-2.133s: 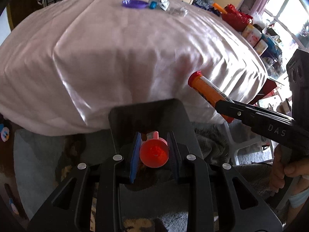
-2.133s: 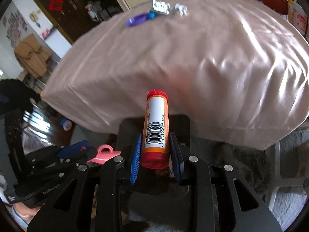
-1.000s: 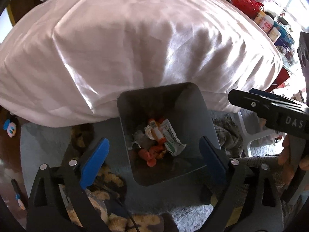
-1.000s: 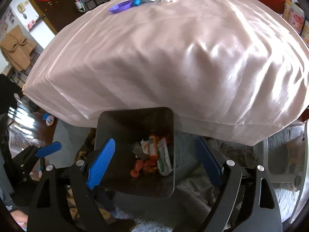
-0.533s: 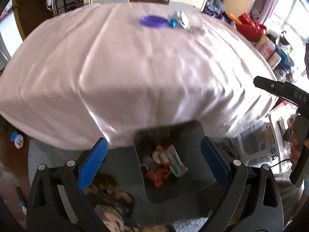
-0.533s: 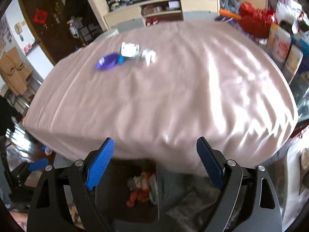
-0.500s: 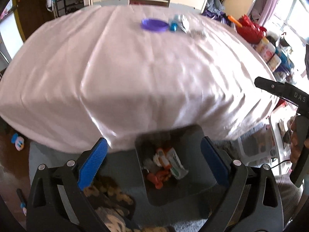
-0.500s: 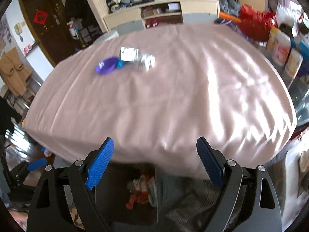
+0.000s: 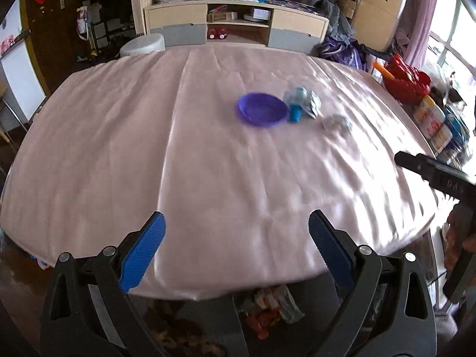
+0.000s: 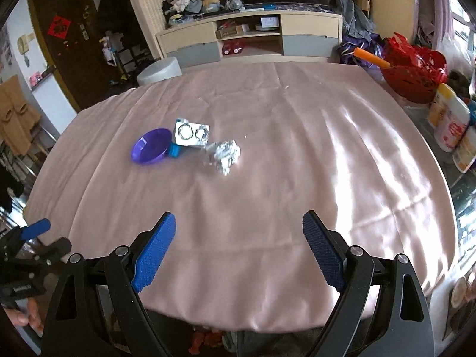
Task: Collect trash
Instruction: 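Move both open tools back over the table toward the remaining items, then grasp the purple lid with the left tool while the right tool grasps the foil wrapper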
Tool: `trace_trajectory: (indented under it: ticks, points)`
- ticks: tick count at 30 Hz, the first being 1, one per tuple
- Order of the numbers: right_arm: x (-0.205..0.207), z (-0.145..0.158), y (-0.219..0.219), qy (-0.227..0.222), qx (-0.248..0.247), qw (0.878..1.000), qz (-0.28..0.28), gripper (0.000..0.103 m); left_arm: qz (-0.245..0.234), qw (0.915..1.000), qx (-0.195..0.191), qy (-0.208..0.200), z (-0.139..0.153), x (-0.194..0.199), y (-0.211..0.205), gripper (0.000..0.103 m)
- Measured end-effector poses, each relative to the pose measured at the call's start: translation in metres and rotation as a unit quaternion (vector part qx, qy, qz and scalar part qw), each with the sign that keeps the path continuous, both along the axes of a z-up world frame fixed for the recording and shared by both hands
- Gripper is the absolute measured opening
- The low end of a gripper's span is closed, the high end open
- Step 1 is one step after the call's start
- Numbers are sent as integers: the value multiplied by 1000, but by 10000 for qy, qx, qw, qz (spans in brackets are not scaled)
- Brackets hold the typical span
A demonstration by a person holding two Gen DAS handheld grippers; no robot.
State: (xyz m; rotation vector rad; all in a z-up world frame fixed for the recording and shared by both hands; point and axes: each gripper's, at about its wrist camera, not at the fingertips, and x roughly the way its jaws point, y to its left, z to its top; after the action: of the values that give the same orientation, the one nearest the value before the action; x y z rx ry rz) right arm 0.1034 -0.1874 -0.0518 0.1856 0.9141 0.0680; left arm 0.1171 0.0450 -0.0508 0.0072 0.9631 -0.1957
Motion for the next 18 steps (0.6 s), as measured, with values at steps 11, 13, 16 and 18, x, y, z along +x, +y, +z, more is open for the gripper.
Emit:
trace_trajectory:
  ticks: [11,13,16,18]
  points:
    - [59,-22,7,53,65,9999,60,73,37,10000,61,-10,-11,71,-12,91]
    - [68,-28,9,67,66,9999,76,68,81,10000,26,-26,-13,83,-12,91]
    - [76,-33,12,75,68,9999,87,63,155,9998,-109,-48,-14,102,-13,86]
    - [81,-36,13,50,79,9999,101,59,216,9995,-231,-58,-15,117,-13,81]
